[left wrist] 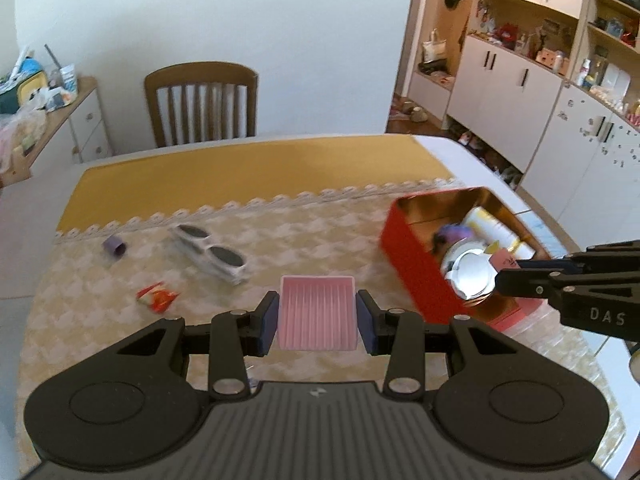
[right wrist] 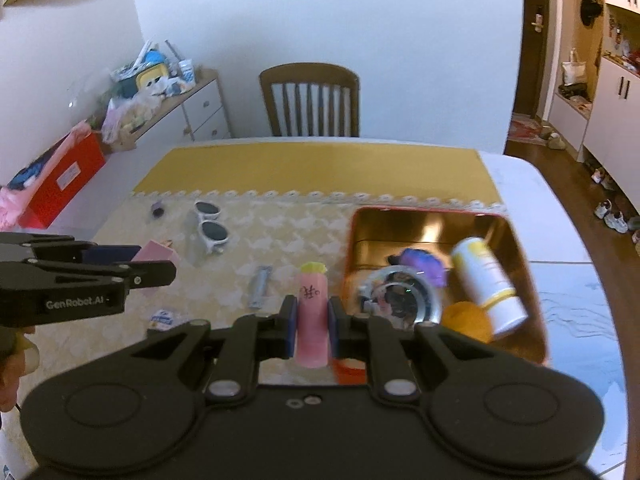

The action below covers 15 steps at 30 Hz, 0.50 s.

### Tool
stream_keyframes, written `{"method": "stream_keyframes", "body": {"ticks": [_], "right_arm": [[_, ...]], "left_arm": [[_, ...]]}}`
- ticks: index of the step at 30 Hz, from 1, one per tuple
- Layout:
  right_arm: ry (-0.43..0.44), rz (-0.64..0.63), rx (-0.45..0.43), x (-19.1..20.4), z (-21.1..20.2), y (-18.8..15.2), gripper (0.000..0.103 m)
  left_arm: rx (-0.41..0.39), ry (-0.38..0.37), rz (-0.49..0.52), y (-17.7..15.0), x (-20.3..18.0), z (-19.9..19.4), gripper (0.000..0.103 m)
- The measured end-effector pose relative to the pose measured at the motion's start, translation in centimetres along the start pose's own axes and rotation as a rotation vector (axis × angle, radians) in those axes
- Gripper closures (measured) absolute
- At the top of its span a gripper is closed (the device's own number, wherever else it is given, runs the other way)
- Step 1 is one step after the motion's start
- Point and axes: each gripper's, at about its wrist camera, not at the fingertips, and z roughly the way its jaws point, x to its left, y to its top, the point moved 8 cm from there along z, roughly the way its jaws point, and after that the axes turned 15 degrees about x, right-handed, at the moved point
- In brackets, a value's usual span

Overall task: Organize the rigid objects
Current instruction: 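Carry the pink comb and pink lighter with both grippers over the red tin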

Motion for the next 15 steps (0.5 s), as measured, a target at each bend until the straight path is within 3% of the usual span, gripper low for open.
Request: {"method": "stream_keyframes", "body": {"ticks": [9,15], "right_arm": [[-0.034,0.029,-0.005,-5.2,-0.6,-0.3,0.089],[-0.049,0.039,0.0,-8.8,-0.7,-0.4,0.089]], "left_arm": [[-0.023,-0.018,0.064,3.4,-5.8,0.9,0.063],[0.01,-0.033,0.084,5.3,-9.3,3.2,0.063]]}}
